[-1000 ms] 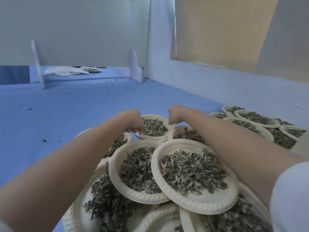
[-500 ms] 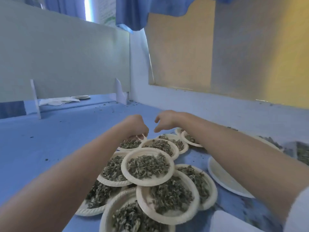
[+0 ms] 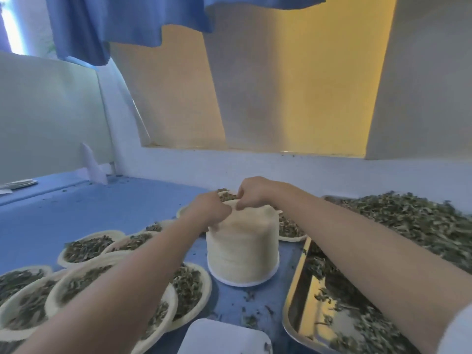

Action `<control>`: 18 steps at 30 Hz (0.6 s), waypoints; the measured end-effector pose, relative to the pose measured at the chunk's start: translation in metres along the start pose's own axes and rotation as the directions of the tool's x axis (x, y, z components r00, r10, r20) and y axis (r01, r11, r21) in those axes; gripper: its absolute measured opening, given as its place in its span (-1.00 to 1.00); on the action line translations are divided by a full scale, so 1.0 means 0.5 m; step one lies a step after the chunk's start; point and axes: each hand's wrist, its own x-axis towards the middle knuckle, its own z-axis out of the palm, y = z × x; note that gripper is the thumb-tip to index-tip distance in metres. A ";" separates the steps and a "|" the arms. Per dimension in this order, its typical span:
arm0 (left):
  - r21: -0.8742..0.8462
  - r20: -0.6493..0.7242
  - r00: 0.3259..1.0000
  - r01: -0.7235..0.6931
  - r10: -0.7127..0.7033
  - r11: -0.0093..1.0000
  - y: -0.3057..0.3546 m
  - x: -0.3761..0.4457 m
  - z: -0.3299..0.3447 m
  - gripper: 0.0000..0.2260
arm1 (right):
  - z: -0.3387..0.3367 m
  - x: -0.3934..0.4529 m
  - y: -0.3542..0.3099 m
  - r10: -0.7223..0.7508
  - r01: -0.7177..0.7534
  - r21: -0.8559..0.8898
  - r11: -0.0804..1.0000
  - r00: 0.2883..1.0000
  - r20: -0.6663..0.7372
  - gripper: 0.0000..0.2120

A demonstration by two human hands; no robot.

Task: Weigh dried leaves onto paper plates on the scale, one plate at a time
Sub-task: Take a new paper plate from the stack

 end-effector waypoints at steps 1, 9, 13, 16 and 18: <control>0.017 -0.020 1.000 0.004 -0.004 1.000 0.008 0.008 0.016 -0.77 | 0.007 0.001 0.023 0.020 -0.020 0.012 1.000 1.000 -0.002 -0.74; 0.220 -0.168 0.985 0.078 -0.041 0.972 -0.010 0.047 0.050 -0.84 | 0.063 0.006 0.129 0.110 -0.114 0.088 0.990 0.993 0.046 -0.59; 0.152 -0.117 0.991 0.087 -0.069 0.985 -0.037 0.060 0.044 -0.79 | 0.073 0.000 0.131 0.103 -0.102 0.164 0.981 0.995 0.002 -0.62; 0.113 -0.147 0.988 0.067 -0.050 0.991 -0.041 0.057 0.038 -0.77 | 0.064 0.003 0.124 0.132 -0.120 0.220 0.968 0.990 -0.041 -0.66; 0.095 -0.174 0.984 0.065 -0.048 0.993 -0.035 0.054 0.028 -0.77 | 0.054 0.004 0.120 0.152 -0.129 0.261 0.957 0.986 -0.069 -0.67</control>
